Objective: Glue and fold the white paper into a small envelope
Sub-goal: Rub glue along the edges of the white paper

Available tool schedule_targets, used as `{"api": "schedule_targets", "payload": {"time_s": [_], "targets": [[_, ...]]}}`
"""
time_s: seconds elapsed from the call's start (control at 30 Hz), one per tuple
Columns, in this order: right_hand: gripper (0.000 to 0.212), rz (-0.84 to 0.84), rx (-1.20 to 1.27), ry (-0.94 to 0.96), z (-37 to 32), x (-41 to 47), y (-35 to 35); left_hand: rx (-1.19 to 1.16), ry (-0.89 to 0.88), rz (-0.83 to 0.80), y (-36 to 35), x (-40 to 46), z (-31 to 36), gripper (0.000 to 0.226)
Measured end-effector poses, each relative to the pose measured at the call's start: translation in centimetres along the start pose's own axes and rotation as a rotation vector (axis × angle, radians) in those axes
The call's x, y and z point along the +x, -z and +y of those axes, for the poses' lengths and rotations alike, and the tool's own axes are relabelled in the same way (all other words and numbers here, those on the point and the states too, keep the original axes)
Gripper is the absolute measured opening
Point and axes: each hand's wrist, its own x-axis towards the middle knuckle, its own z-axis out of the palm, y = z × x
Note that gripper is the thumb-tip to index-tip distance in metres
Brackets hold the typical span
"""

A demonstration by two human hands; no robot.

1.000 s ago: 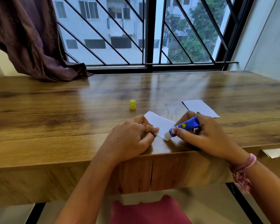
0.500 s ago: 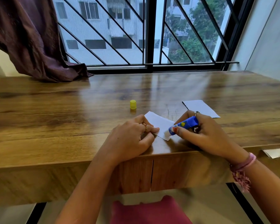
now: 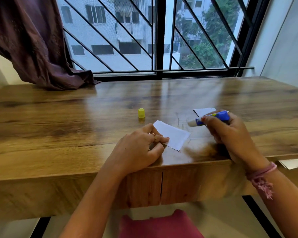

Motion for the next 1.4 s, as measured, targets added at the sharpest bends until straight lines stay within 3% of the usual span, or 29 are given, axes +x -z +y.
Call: {"api": "schedule_targets", "payload": {"time_s": [0.17, 0.47, 0.57, 0.73, 0.9, 1.07, 1.3, 1.4], "targets": [[0.011, 0.024, 0.148, -0.165, -0.1, 0.5, 0.4, 0.034, -0.007, -0.015, 0.0, 0.1, 0.5, 0.033], [0.011, 0.035, 0.221, -0.206, 0.1, 0.7, 0.8, 0.19, -0.067, -0.058, 2.3, 2.9, 0.3, 0.033], [0.011, 0.032, 0.238, -0.215, 0.1, 0.7, 0.9, 0.109, -0.173, -0.225, 4.2, 3.8, -1.1, 0.032], [0.012, 0.032, 0.232, -0.214, 0.1, 0.7, 0.8, 0.011, -0.189, -0.458, 4.6, 4.7, -2.4, 0.037], [0.01, 0.039, 0.229, -0.218, 0.1, 0.7, 0.8, 0.219, -0.25, -0.454, 4.2, 4.8, -1.3, 0.031], [0.008, 0.042, 0.232, -0.22, 0.1, 0.8, 0.8, 0.342, -0.171, -0.454, 3.8, 3.6, 0.8, 0.049], [0.009, 0.056, 0.239, -0.22, 0.1, 0.7, 0.8, 0.377, -0.038, -0.387, 1.4, 3.3, 4.4, 0.058], [0.009, 0.066, 0.206, -0.198, 0.1, 0.6, 0.7, 0.37, -0.027, -0.401, 1.4, 4.2, 4.4, 0.052]]}}
